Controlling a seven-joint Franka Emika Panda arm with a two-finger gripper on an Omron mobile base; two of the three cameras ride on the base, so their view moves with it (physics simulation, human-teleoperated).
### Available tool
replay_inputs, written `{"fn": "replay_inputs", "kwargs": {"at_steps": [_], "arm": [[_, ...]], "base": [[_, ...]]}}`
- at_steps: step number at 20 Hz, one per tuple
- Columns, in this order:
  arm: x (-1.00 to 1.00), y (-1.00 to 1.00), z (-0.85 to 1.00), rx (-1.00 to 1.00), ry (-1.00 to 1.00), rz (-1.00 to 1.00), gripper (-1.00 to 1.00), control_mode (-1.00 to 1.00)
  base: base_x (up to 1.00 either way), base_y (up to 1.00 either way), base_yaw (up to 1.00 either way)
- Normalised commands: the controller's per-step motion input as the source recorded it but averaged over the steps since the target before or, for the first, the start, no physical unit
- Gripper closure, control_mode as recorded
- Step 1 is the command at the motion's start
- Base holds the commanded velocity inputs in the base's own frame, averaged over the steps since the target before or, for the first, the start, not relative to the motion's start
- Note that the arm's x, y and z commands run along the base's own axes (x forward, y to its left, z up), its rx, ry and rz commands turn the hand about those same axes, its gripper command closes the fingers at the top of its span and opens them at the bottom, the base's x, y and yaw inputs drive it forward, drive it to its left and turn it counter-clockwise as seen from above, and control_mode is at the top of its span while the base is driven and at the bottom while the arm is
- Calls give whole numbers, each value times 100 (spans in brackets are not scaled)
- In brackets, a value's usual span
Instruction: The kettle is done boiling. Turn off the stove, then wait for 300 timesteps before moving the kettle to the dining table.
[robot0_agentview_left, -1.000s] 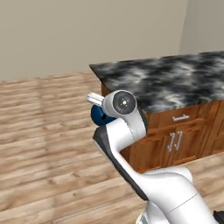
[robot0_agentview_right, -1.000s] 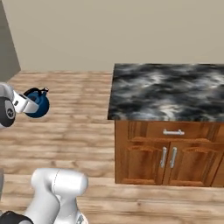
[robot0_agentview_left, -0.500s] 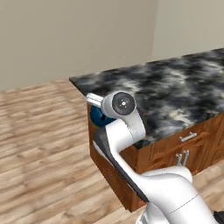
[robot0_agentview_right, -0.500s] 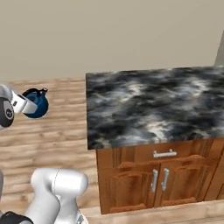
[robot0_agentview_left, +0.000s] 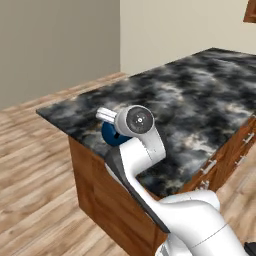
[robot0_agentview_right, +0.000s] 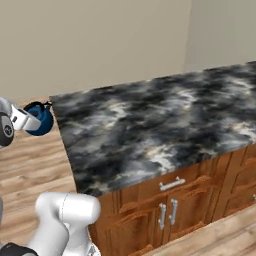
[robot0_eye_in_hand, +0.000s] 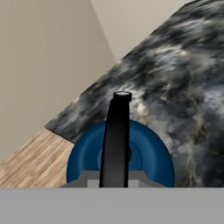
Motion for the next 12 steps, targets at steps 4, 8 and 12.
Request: {"fn": "replay_inputs", "kwargs": {"at_steps": [4,8,12], "arm": [[0,0,0,0,0,0,100,100],[0,0,0,0,0,0,100,100],[0,0,0,0,0,0,100,100]], "base": [[27,50,-54],[25,51,-53],[16,56,-51]]}}
